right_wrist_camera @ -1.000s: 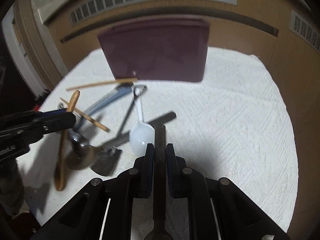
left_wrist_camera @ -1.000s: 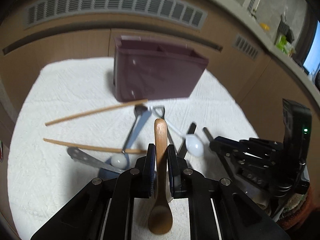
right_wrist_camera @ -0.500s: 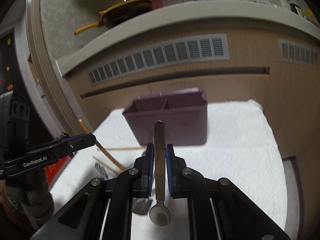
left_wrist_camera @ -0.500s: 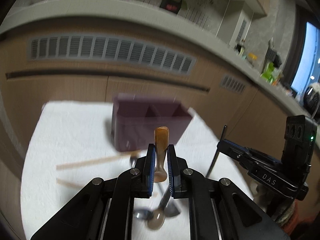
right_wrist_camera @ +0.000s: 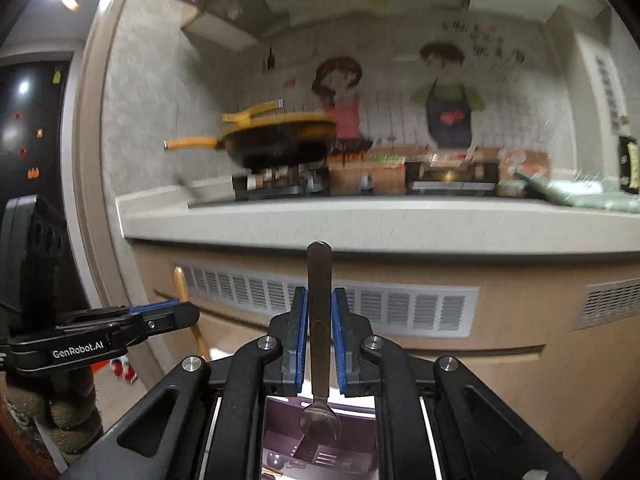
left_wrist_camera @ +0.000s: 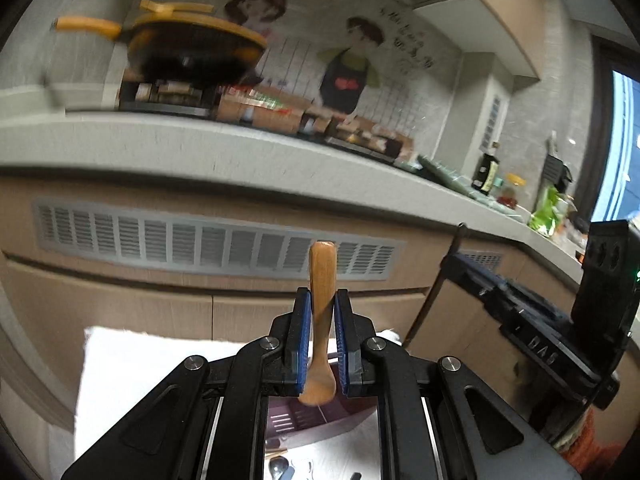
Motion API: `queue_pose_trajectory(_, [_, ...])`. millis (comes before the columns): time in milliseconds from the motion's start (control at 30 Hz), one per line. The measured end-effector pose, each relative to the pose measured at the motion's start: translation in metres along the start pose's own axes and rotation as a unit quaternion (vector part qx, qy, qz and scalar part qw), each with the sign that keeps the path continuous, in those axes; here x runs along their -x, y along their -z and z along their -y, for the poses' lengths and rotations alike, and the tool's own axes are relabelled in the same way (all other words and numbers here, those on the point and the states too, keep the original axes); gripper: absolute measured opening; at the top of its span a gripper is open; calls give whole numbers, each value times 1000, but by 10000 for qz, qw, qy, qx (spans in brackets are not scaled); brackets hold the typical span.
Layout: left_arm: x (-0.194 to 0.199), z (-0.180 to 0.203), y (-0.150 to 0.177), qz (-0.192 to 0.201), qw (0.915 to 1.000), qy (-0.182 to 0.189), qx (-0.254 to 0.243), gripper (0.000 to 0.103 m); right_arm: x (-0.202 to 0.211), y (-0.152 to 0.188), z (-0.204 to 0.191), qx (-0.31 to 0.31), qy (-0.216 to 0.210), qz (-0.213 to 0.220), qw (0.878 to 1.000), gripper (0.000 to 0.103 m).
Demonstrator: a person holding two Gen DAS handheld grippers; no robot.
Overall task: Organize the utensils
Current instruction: 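Carry both spoons over the maroon caddy and open both grippers to drop them, then grasp the white ball with the left gripper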
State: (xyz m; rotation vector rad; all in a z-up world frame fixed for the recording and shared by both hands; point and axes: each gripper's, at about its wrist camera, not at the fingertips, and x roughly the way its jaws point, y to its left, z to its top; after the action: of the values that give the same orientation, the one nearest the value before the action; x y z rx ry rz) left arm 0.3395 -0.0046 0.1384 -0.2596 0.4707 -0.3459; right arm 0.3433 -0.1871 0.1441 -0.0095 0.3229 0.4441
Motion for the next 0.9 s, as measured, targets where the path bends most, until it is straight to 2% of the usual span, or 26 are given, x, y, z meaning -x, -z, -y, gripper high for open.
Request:
queue_pose_trajectory(133, [-40,-17,21,-303,9994,-59,145,12,-30,30,2,6,121,-339,9994,11])
queue_pose_trajectory(233, [-67,-29,45,-743,9968,82,297,13,-46,56,5,-171,71,-735,9971,11])
queue_pose_trajectory(267, [-72,-32,51,-880,9954,123,359,16,-49,62,7,-242,26,-889,9957,12])
queue_pose_trajectory(300, [-76,-35,56,-988,9940,200,426,25,-53,71,11,-410,-50,-1151,9925,12])
queue_pose_trajectory(333, [-77,-38,59,-1050,9929,306,474,31,-52,76,13,-486,-56,-1226,9912,12])
queue_pose_trajectory(367, [-75,-38,63,-1048,9926,351,494,43,-48,80,16,-550,-10,-1262,9905,12])
queue_pose_trajectory(400, [-70,-41,64,-1011,9928,374,523,48,-44,83,18,-563,33,-1283,9901,15])
queue_pose_trajectory(433, [-63,-44,66,-944,9934,331,558,48,-41,86,18,-561,49,-1301,9899,17])
queue_pose_trajectory(500, [-46,-52,70,-856,9945,61,593,48,-27,91,17,-490,73,-1307,9902,25])
queue_pose_trajectory(600, [-21,-68,86,-879,9930,-291,735,48,-10,103,6,-227,118,-1403,9898,31])
queue_pose_trajectory(700, [-6,-84,115,-1029,9880,-727,898,48,-4,125,-5,-62,-56,-1687,9856,31])
queue_pose_trajectory(800, [7,-93,152,-1140,9831,-1134,875,48,-3,161,-18,66,-193,-2078,9780,31])
queue_pose_trajectory(900, [11,-96,178,-1373,9779,-1295,903,48,-9,191,-31,39,-217,-2497,9681,31])
